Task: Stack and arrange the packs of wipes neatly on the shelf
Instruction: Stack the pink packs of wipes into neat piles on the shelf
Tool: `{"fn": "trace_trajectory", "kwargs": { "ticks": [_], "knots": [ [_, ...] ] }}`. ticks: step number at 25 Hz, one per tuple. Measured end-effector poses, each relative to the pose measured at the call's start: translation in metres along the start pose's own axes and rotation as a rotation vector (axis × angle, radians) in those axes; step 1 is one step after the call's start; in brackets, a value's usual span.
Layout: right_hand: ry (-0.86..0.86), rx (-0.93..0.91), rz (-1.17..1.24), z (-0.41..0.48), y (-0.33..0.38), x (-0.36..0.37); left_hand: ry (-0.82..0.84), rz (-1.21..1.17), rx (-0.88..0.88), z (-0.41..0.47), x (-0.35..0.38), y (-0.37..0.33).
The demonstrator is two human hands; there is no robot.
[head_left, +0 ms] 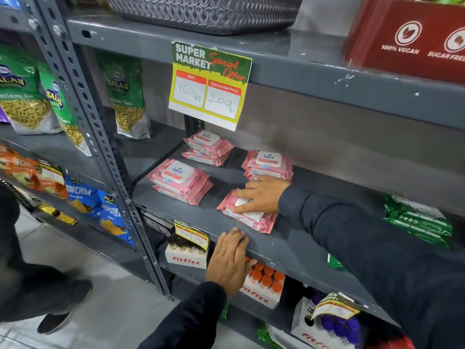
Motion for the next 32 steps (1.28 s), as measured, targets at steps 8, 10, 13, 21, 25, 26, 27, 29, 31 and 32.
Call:
{"fn": "trace_trajectory", "kwargs": {
  "ticks": [8,10,13,21,25,26,27,29,31,32],
  "knots": [
    [0.074,0.341,0.475,-0.001,-0.047,0.024,-0.031,-0.008,-0.006,0.006,-0.006,-0.001],
    [0.023,0.412,0.591,-0.005,-0.049,0.031,-0.038,-0.016,0.001,0.006,-0.008,-0.001],
    [-0.047,0.492,0.606,-0.005,-0.048,0.032,-0.043,-0.012,0.006,0.005,-0.010,-0.001],
    [-0.168,0.858,0.585,-0.012,-0.035,0.025,0.005,0.021,-0.005,0.005,-0.009,-0.002],
    [-0.183,0.974,0.594,-0.018,-0.032,0.024,0.023,0.026,-0.007,0.005,-0.008,-0.003],
    [-0.184,0.986,0.594,-0.020,-0.031,0.024,0.027,0.029,-0.008,0.005,-0.008,-0.003],
    [-0.177,0.992,0.587,-0.020,-0.028,0.023,0.031,0.031,-0.011,0.005,-0.008,-0.003],
    [-0.168,0.996,0.576,-0.022,-0.026,0.024,0.031,0.028,-0.019,0.005,-0.009,-0.003],
    [-0.205,1.029,0.611,-0.035,-0.033,0.026,0.035,0.024,-0.019,0.005,-0.010,-0.003],
    [-0.233,1.058,0.633,-0.047,-0.041,0.029,0.042,0.025,-0.018,0.004,-0.010,-0.003]
  ]
}}
Point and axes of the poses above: each hand's wrist, its own z-axis towards the middle knuckle, its own x-axis out of the palm, y = z × x, the point moved 10 cm from there along z, towards the middle knuckle, and after that the axes turned 13 degrees about -x, right-handed, at the moved point
